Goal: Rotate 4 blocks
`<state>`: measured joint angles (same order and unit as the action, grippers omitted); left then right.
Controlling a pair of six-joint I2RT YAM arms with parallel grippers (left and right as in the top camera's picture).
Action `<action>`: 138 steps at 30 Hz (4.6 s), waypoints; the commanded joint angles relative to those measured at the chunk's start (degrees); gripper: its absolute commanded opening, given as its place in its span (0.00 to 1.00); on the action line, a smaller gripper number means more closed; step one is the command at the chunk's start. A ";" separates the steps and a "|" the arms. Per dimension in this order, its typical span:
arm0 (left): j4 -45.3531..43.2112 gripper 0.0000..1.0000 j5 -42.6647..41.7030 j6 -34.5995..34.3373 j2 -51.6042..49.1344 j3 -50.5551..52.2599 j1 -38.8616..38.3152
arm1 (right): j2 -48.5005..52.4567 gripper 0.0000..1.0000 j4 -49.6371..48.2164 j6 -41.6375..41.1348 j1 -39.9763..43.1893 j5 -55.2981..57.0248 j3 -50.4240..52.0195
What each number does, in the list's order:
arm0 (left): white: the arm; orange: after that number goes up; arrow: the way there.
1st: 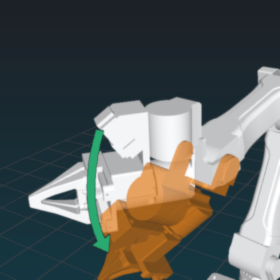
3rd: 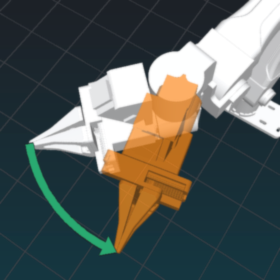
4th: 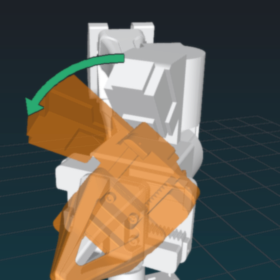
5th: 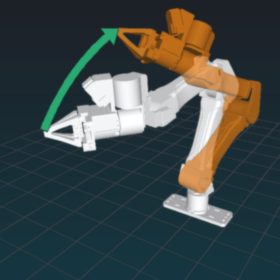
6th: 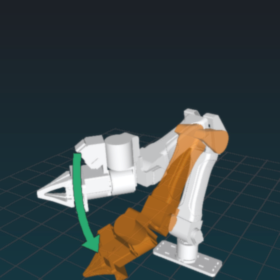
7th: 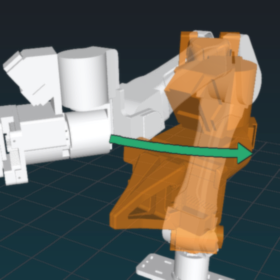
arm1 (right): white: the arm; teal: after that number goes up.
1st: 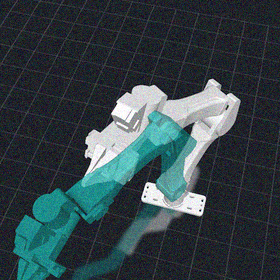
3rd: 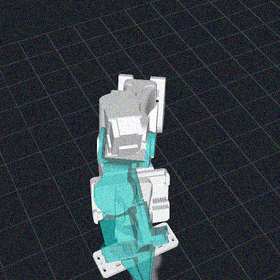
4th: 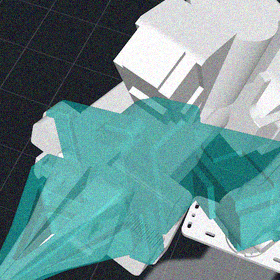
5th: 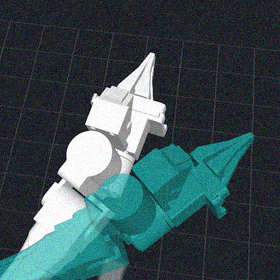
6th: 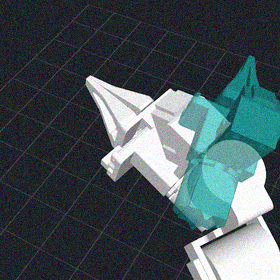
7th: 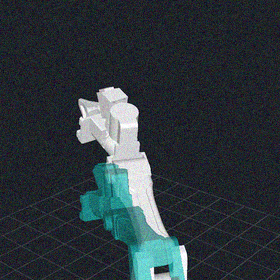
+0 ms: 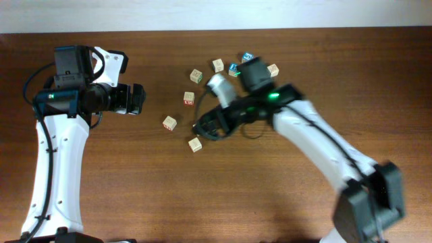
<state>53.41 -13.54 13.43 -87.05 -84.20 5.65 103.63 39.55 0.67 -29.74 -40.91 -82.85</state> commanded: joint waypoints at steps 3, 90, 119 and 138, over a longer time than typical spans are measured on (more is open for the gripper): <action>-0.02 0.99 -0.13 -4.74 -0.39 -1.14 3.23 | 10.05 0.87 -1.16 -9.38 -8.22 15.32 -1.38; 1.36 0.99 -0.20 -6.56 -0.39 -1.14 8.72 | 23.06 0.28 24.98 -26.45 2.82 33.18 -14.62; 1.29 0.99 -0.22 -6.56 -0.39 -1.14 8.72 | 24.33 0.55 25.29 -30.01 1.20 30.71 -30.21; 1.40 0.99 -0.22 -6.56 -0.39 -1.14 8.72 | 31.87 0.55 19.08 -4.61 -8.83 32.96 -29.92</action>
<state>54.70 -13.52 7.42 -87.13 -84.23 14.26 135.06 58.89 -0.91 -37.93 -9.15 -112.92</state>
